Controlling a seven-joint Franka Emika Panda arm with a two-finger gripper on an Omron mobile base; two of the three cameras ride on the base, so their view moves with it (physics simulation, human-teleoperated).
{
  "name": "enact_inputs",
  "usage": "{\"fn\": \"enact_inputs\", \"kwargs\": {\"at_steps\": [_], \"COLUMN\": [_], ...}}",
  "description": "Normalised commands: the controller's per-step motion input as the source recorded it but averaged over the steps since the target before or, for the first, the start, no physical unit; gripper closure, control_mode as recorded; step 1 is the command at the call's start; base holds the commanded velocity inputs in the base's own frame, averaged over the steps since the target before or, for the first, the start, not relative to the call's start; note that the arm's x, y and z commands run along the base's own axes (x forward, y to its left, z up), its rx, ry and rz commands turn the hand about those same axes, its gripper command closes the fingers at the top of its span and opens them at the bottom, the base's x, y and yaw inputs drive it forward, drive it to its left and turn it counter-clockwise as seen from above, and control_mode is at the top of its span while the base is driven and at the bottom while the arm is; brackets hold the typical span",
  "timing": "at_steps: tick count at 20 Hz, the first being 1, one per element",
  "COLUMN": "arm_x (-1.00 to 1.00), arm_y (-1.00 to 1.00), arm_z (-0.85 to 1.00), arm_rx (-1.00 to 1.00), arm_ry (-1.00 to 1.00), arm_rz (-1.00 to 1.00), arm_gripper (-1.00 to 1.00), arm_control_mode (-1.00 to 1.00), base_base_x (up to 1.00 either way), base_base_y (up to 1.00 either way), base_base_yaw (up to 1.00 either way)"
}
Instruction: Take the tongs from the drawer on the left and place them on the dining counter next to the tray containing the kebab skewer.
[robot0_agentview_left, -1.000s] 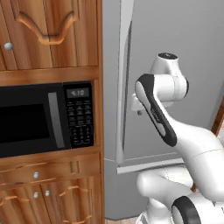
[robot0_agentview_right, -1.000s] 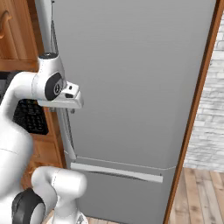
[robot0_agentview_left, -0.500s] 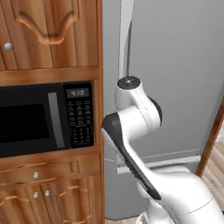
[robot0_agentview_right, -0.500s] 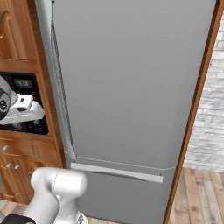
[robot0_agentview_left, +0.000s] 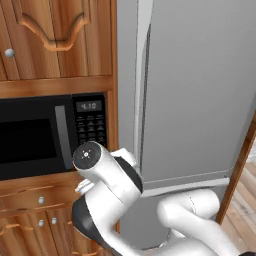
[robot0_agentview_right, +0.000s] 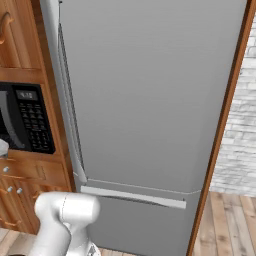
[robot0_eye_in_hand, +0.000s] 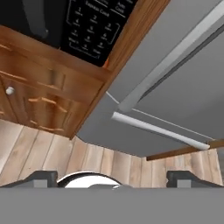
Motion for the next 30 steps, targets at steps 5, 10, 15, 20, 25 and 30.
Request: {"fn": "enact_inputs", "kwargs": {"at_steps": [5,10,15,20,25,30], "arm_x": [-0.04,0.00,0.00,0.00,0.00,0.00], "arm_y": [1.00,1.00,0.84,0.43,0.16,0.07], "arm_z": [-0.49,-0.59,-0.59,-0.50,-0.29,-0.20], "arm_rx": [-0.01,0.02,0.18,0.31,0.36,0.12], "arm_ry": [-0.07,-0.19,-0.22,-0.30,-0.36,-0.19], "arm_rz": [0.00,0.00,0.00,-0.01,-0.05,-0.03], "arm_gripper": [-1.00,-1.00,-1.00,-1.00,-1.00,-1.00], "arm_control_mode": [-1.00,-1.00,-1.00,-1.00,-1.00,-1.00], "base_base_x": [0.00,0.00,0.00,0.00,0.00,0.00], "base_base_y": [0.00,0.00,0.00,0.00,0.00,0.00], "base_base_yaw": [0.00,0.00,0.00,0.00,0.00,0.00]}}
